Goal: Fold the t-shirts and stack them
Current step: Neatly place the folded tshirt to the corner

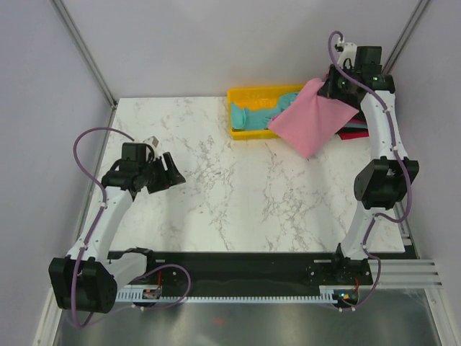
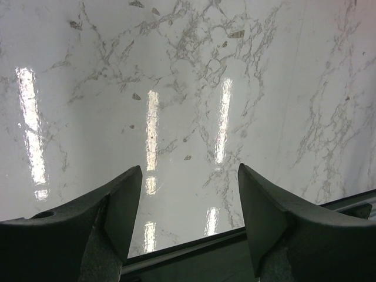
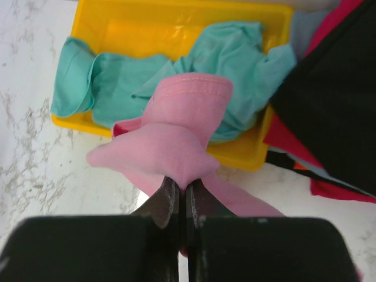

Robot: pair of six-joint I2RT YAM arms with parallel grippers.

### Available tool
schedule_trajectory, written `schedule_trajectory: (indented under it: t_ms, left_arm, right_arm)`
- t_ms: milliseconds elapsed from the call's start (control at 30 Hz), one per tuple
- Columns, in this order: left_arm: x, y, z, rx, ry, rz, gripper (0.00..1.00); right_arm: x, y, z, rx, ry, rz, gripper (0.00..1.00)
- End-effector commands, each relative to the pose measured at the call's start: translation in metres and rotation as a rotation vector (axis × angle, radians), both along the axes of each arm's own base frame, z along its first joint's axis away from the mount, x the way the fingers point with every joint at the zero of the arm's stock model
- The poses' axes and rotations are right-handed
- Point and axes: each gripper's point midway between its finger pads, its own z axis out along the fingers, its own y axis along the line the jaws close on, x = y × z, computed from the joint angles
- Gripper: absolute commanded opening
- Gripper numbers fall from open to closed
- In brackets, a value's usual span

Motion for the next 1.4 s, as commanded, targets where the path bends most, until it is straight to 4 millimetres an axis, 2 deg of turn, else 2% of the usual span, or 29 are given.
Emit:
schedule_trajectory:
  t_ms: [0,67,100,167,200,267,367,467,633,767,900,1100,1233,1367]
  left_arm:
    - [0.005,-0.003,0.001,-0.002,-0.032,-0.048,0.73]
    - [0.004,-0.003,-0.001,-0.003,-0.024,-0.049,0.73]
    - [0.004,-0.004,-0.002,-0.003,-0.02,-0.053,0.73]
    - [0.004,-0.004,-0.003,-0.005,-0.016,-0.055,0.73]
    - [0.005,-0.004,-0.004,-0.005,-0.015,-0.055,0.73]
    - [0.004,-0.005,-0.004,-0.006,-0.013,-0.056,0.73]
    - [0.005,-0.006,-0.006,-0.011,-0.004,-0.06,0.73]
    - [0.004,-0.006,-0.007,-0.013,0.0,-0.059,0.73]
    - [0.005,-0.005,-0.007,-0.01,0.0,-0.055,0.73]
    - [0.004,-0.006,-0.008,-0.016,0.004,-0.06,0.73]
    - [0.004,-0.007,-0.009,-0.018,0.008,-0.062,0.73]
    - [0.003,-0.007,-0.009,-0.02,0.007,-0.062,0.73]
    - [0.004,-0.008,-0.009,-0.024,0.009,-0.065,0.73]
    - [0.004,-0.008,-0.01,-0.025,0.009,-0.066,0.73]
  right_arm:
    - [0.021,-0.02,0.023,-0.044,-0.072,-0.041,0.0]
    - [0.03,-0.033,0.023,-0.052,-0.078,-0.077,0.0]
    - [0.034,-0.037,0.035,-0.054,-0.109,-0.086,0.0]
    - [0.042,-0.048,0.038,-0.053,-0.124,-0.114,0.0]
    - [0.045,-0.052,0.049,-0.055,-0.153,-0.127,0.0]
    - [0.05,-0.067,0.052,-0.045,-0.163,-0.174,0.0]
    - [0.058,-0.085,0.07,-0.005,-0.219,-0.252,0.0]
    - [0.064,-0.098,0.076,0.015,-0.248,-0.302,0.0]
    - [0.066,-0.114,0.097,0.05,-0.305,-0.357,0.0]
    - [0.059,-0.118,0.123,0.036,-0.375,-0.372,0.0]
    - [0.054,-0.117,0.147,0.093,-0.422,-0.356,0.0]
    - [0.054,-0.127,0.156,0.104,-0.453,-0.397,0.0]
    - [0.052,-0.123,0.168,0.124,-0.482,-0.388,0.0]
    - [0.04,-0.117,0.197,0.133,-0.544,-0.369,0.0]
